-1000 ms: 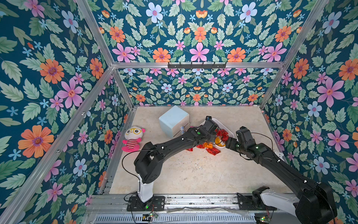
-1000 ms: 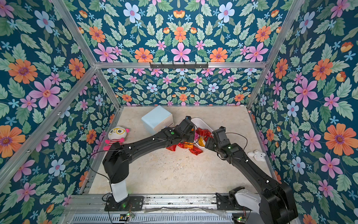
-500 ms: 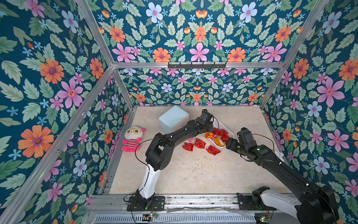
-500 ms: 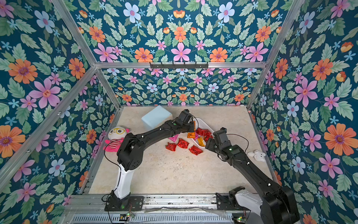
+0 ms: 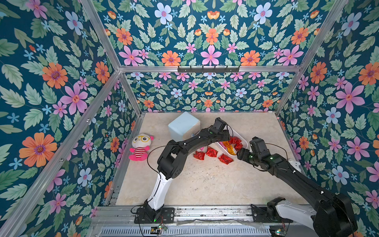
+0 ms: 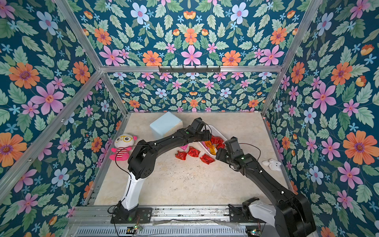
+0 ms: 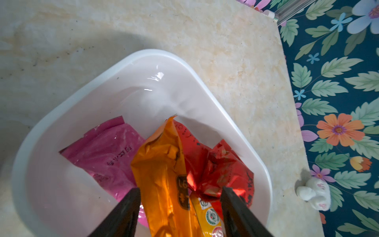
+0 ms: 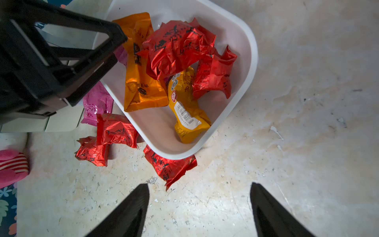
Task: Put the tea bags into the storage box
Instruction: Place the tea bag in the storage box, then pick up the tea bag from the center of the board.
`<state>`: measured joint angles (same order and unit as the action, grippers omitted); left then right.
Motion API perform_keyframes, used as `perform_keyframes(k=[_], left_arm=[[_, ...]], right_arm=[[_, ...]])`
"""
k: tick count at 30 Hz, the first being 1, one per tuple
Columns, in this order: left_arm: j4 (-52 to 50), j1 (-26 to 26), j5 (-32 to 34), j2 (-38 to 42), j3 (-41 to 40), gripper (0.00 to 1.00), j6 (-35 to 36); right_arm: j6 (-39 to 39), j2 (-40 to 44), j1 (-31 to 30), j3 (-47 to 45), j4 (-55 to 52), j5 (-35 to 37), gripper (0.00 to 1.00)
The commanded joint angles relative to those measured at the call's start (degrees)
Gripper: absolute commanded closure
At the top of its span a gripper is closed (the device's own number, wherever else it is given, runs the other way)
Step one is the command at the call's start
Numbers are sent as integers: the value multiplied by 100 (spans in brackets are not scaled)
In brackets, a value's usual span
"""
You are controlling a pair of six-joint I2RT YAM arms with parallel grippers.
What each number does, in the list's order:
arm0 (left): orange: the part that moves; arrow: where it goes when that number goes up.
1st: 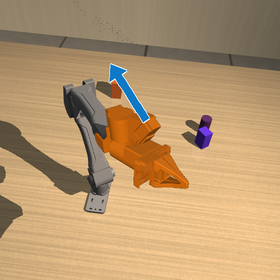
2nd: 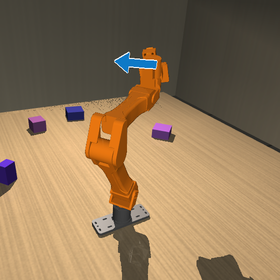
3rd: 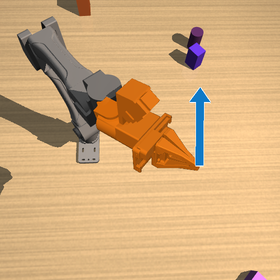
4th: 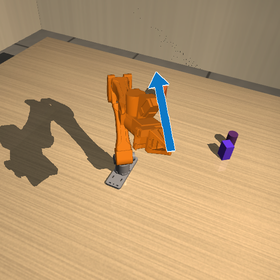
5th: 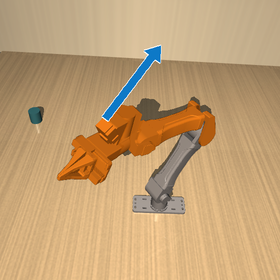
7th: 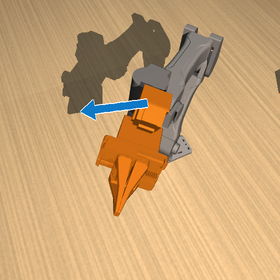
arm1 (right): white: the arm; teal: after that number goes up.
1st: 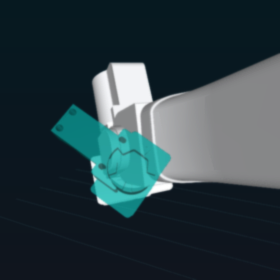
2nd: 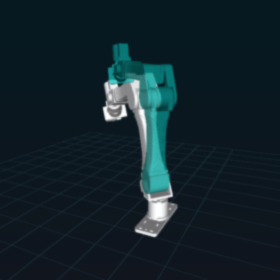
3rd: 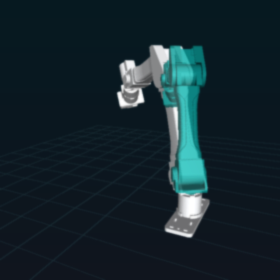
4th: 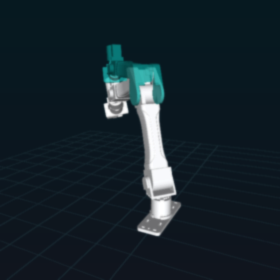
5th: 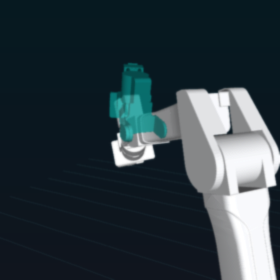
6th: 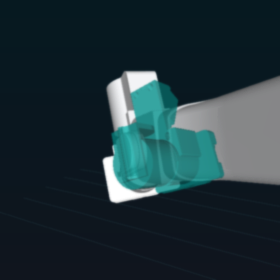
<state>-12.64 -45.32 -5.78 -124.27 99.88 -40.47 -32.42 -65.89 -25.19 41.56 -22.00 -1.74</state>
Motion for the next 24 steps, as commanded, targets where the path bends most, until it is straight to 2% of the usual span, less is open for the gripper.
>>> perform_keyframes(k=[1,4,12,20,24], left_arm=[[74,28,166,233,-25,29,-23],[184,48,349,630,-365,29,-21],[524,176,684,1924,-1923,29,-98],[667,203,780,3002,-3616,29,-550],[825,206,774,3411,-4373,29,-886]], right_arm=[[-84,-108,-12,-93,197,-435,20],[-238,-191,-95,-198,417,-653,22],[-657,-635,-742,-297,901,-766,24],[-1112,-924,-762,-532,1399,-522,22],[-1332,-1199,-764,-670,2003,-707,24]])
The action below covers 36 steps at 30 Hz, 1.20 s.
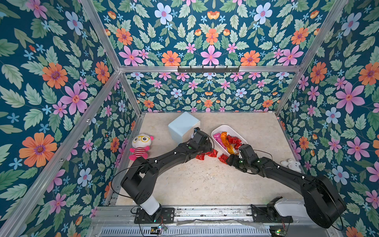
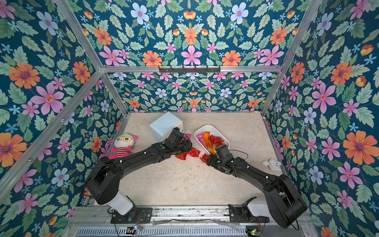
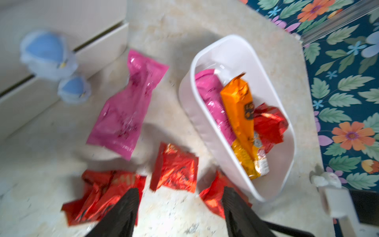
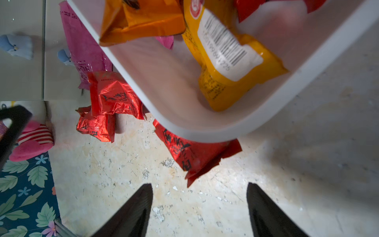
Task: Put the tea bags into the storage box
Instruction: Pick up the tea bag from the center of the board.
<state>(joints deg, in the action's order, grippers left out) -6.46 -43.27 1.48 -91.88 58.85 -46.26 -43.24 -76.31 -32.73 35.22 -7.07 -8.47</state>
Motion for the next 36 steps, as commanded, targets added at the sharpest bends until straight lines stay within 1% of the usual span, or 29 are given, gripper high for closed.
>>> perform_keyframes(k=[1,4,8,12,13,15,17,18,19,22,23,25,32,34,36], left_arm=[[215,0,94,250,-388,29,-338],[133,-1,181,413,-538,29,-336],[44,-2,211,519,-545,29,-318],[-3,-3,265,548,-539,29,-331],[-17,1,266,553,-533,29,-334],[-38,1,273,556,-524,29,-316],[-74,-2,290,565,-524,29,-297],[-76,-1,291,565,-521,29,-289],[-83,1,300,565,-523,29,-291],[-84,-6,324,583,-546,29,-289],[-84,-4,340,595,-557,29,-296],[-84,-5,373,622,-575,29,-301],[-160,-1,587,679,-560,29,-224],[-180,2,641,678,-542,29,-193],[-198,3,695,676,-522,29,-174]], right_arm=[[-291,-285,-5,-24,592,-57,24],[-432,-570,-9,-9,847,-58,26],[-509,-847,-5,47,1092,18,28],[-441,-1081,-10,163,1039,104,33],[-424,-1134,-5,182,1041,109,37],[-411,-1204,-5,192,1100,82,48],[-384,-1255,-6,204,1133,35,64],[-379,-1271,-6,204,1136,20,69],[-361,-1280,-7,206,1110,12,72],[-298,-1232,-5,231,1002,-65,74],[-268,-1182,-6,228,968,-105,78],[-238,-1046,-6,221,926,-199,81],[-200,-375,-160,272,654,-815,83],[-219,-132,-172,311,552,-884,83],[-211,129,-172,419,413,-778,83]])
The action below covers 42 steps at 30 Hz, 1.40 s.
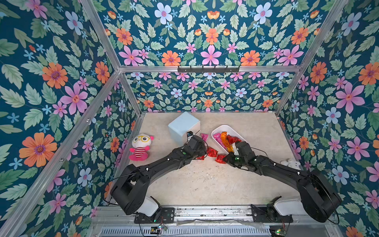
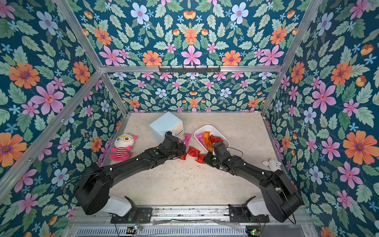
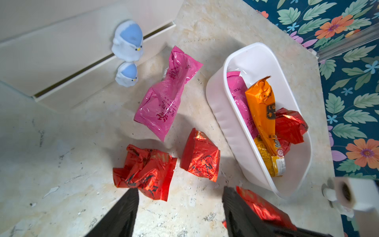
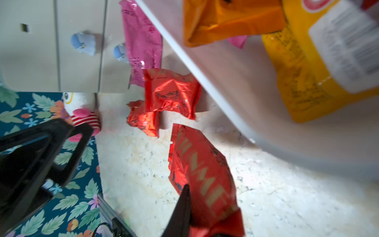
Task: Put the tea bags into the storage box
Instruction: Pick up the tea bag from the center of the board, then place the tea bag in the storage box.
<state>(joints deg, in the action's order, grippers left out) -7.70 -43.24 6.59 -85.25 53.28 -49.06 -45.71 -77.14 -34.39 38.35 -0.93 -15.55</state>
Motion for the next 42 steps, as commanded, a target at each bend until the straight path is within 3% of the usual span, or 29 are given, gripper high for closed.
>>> perform_keyframes(k=[1,8,15,23,28,30,35,42], left_arm=[[-71,15,198,-1,42,29,121],[-152,28,195,-116,164,29,173],[-231,28,265,-72,94,28,82],[-372,28,476,267,-210,26,-30],[-613,31,667,516,-362,20,-115],[-613,33,672,614,-473,20,-164],[-549,30,613,677,-678,19,-134],[-216,61,302,502,-777,20,103]], right_arm=[[55,335,-6,201,-299,46,83],[724,287,188,1123,-1127,1177,83],[1074,-633,739,2003,-845,1210,84],[1320,-2287,756,3302,-967,897,84],[1289,-2738,758,3522,-977,931,81],[1276,-2806,753,3500,-912,833,77],[1354,-2819,758,3533,-981,639,58],[1524,-2037,757,3325,-1153,823,44]])
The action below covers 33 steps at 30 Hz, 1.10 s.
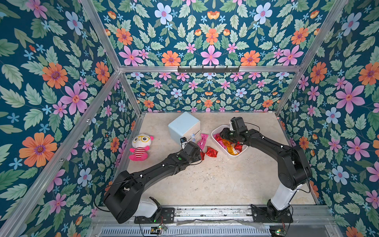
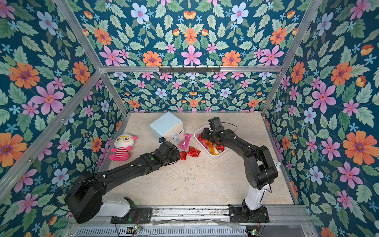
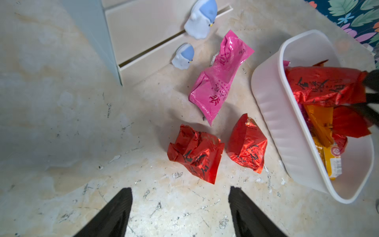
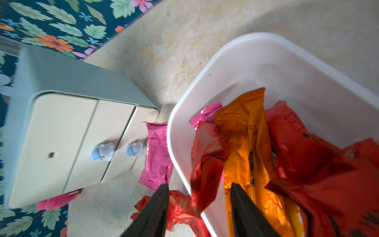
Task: Put the tea bags into the storage box
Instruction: Place the tea bag in the storage box, then pick up the tea bag from the center of the board.
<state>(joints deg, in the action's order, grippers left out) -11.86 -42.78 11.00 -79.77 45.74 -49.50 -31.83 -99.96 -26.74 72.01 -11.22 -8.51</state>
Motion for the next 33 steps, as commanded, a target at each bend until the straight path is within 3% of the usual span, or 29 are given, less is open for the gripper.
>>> perform_keyframes(k=[1,11,21,24,29,33], left_arm=[[282,40,-221,-76,-52,20,190],[955,268,-656,-688,-71,22,302],[1464,306,-829,-1545,265,26,353],[1486,306,-897,-1743,335,36,358],[1493,315,-948,-1871,348,66,295],[1412,315,-857,-1779,339,66,306]], right_arm=[[151,417,-9,-105,-156,189,43],[43,1895,-14,-1180,-282,254,40],[-87,2754,-14,-2456,-112,77,39],[-88,2875,-6,-2609,-122,121,40],[8,2914,-7,-2596,-246,244,40],[37,2895,-7,-2550,-240,262,40]])
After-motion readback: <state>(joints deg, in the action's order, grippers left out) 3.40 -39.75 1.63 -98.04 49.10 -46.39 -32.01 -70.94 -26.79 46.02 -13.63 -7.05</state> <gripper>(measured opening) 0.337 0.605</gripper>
